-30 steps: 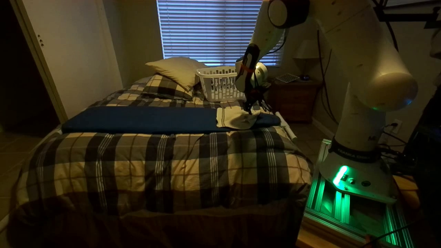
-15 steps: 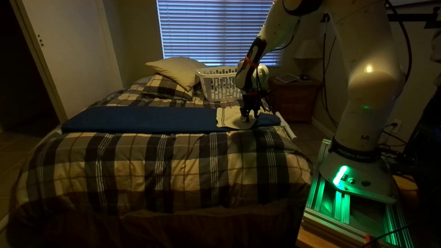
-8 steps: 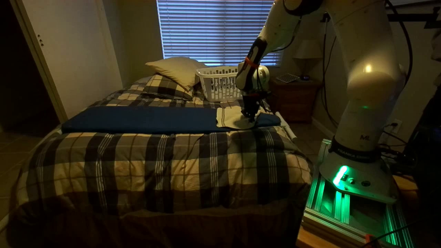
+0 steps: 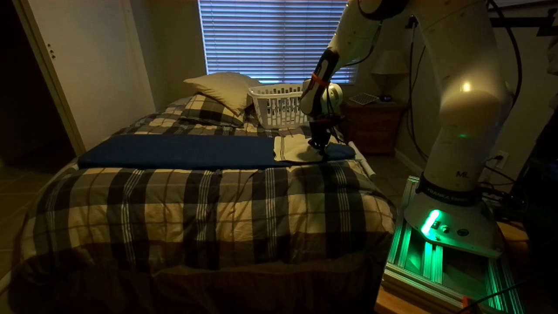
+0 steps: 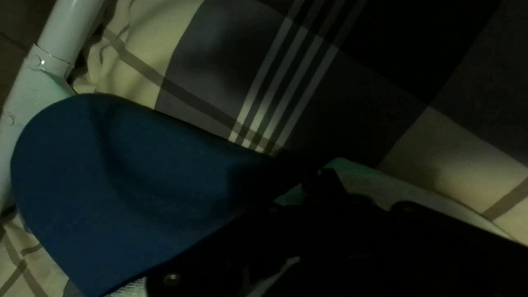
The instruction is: Unfold the towel on the bed
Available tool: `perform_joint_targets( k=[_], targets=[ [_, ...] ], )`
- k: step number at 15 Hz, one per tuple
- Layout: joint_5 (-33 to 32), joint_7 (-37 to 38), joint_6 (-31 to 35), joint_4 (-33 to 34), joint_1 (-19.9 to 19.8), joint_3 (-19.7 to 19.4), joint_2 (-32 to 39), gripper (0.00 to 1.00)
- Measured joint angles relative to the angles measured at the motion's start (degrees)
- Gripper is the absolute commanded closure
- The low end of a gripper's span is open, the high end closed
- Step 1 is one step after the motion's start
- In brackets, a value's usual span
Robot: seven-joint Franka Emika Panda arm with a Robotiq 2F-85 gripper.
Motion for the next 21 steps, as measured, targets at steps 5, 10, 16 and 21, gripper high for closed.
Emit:
perform_joint_targets(
  k=[5,10,16,21],
  targets=[
    [-1.7,9.6,-5.7,0.0,3.3,-3.4,0.0,0.95],
    [-1.7,20.7,-8.8,0.1,5.1,-4.4,0.1,0.95],
    [0.0,30.8,-8.9,0.4,5.2,-4.3,1.9,0.95],
    [0.0,33.3,-8.9,0.5,5.2,-4.8,2.6,0.94]
  ],
)
